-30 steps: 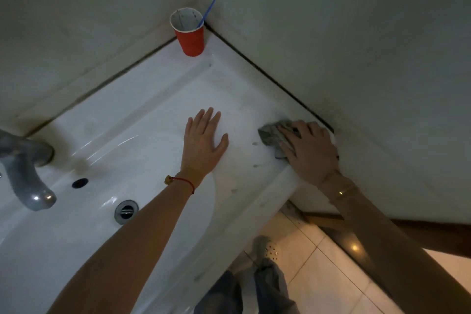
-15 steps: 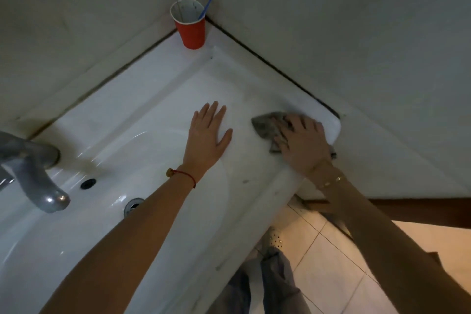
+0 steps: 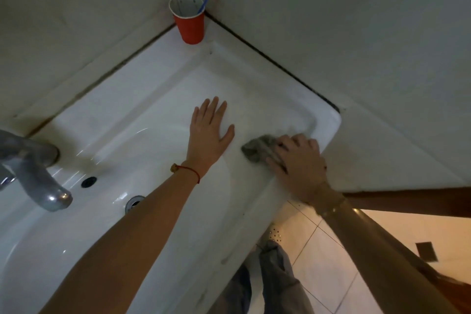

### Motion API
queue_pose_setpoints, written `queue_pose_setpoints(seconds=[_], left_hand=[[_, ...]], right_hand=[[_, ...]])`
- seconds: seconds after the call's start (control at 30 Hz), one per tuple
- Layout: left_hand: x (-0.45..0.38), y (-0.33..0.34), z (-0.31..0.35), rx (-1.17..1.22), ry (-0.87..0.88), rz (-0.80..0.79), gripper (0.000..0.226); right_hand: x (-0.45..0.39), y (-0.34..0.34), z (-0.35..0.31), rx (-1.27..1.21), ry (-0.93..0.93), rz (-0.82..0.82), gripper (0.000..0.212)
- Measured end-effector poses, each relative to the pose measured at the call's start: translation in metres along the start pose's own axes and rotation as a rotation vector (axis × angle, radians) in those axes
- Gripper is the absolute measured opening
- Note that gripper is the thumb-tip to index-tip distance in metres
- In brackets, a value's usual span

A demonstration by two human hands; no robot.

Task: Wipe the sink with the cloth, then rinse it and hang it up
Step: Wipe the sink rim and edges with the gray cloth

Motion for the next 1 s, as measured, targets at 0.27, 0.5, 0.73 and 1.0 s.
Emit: queue_pose_setpoints(seconds=[0.27, 0.5, 0.73, 1.0], left_hand=[[-0.001, 0.000, 0.000, 0.007, -0.001, 0.008, 0.060], [0.000, -0.001, 0.001, -0.005, -0.010, 0.009, 0.059], [0.000, -0.001, 0.001, -0.008, 0.001, -0.011, 0.061], [0.020, -0.019, 0.043, 0.031, 0.191, 0.066, 0.052]], right_hand=[[0.008, 0.004, -0.001, -0.019, -0.171, -0.036, 0.034], [0.024, 0.006, -0.017, -0.096, -0.190, -0.014, 0.034], [-0.011, -0.014, 0.053, 0.028, 0.131, 0.230, 0.040], [0.070, 0.008, 0.023, -0.548, 0.732, 0.534, 0.073]])
Point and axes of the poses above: each hand's wrist, its own x-axis away from the middle knuckle, its own y-axis out of the palm, z = x × y, the point moved 8 cm from there along -x, towards the middle knuckle, and after that the axes turned 12 degrees about -x, right-handed, at the moved point
